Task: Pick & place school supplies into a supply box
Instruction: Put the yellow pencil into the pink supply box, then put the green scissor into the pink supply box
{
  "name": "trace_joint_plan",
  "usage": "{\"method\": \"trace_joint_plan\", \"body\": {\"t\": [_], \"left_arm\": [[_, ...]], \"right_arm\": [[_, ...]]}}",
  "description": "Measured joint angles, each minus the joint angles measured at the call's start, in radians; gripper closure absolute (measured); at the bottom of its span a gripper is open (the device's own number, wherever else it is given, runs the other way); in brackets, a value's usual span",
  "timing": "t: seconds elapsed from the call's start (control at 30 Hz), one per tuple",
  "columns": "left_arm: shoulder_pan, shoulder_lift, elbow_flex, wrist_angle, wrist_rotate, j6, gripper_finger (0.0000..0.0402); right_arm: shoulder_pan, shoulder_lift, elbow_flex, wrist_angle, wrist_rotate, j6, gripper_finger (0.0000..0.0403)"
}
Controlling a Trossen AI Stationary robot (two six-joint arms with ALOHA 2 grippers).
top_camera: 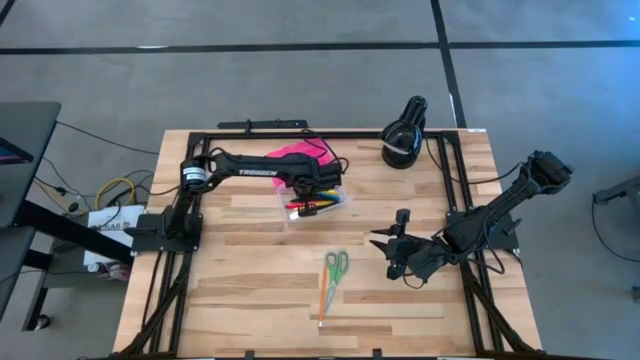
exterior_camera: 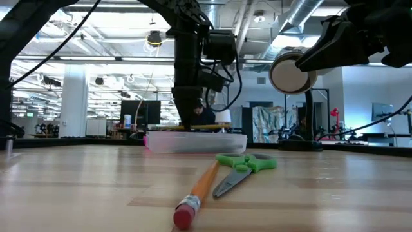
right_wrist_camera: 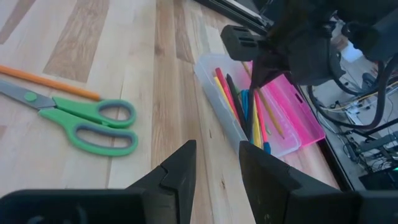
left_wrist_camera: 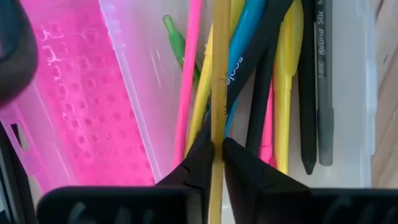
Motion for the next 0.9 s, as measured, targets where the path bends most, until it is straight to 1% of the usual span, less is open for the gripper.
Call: {"method": "trace_joint_plan", "body": {"t": [0.1, 0.2, 0.27, 0.4, 0.6, 0.77, 0.83, 0.9], "left_arm": [[0.0, 0.0, 0.0, 0.004, -0.013, 0.003, 0.0334], [0.0, 0.0, 0.0, 0.007, -0.061, 0.002, 0.0294], [0.0, 0.0, 0.0, 0.006, -0.075, 0.002, 0.0271], [-0.002, -0.004, 0.0, -0.002, -0.076, 0.007, 0.0241], [-0.043, -0.056, 0.0, -0.041, -0.078, 0.016, 0.0233], [-0.113, -0.133, 0.0, -0.073, -0.071, -0.017, 0.0233], [-0.155, -0.164, 0.0, -0.073, -0.07, -0.027, 0.0233], [-0.205, -0.189, 0.0, -0.046, -0.068, -0.028, 0.0233]], "right_arm": [[0.0, 0.0, 0.0, 0.0, 0.0, 0.0, 0.0287], [0.0, 0.0, 0.0, -0.001, 0.0, 0.0, 0.0287], [0.0, 0.0, 0.0, 0.0, 0.0, 0.0, 0.0287], [0.0, 0.0, 0.0, 0.0, 0.0, 0.0, 0.0287], [-0.003, 0.003, 0.0, 0.0, 0.0, 0.009, 0.0287], [-0.004, 0.01, 0.0, 0.004, -0.004, 0.026, 0.0287], [-0.011, 0.01, 0.0, 0.009, -0.029, 0.036, 0.0287], [-0.022, 0.01, 0.0, 0.013, -0.081, 0.049, 0.0287]]}}
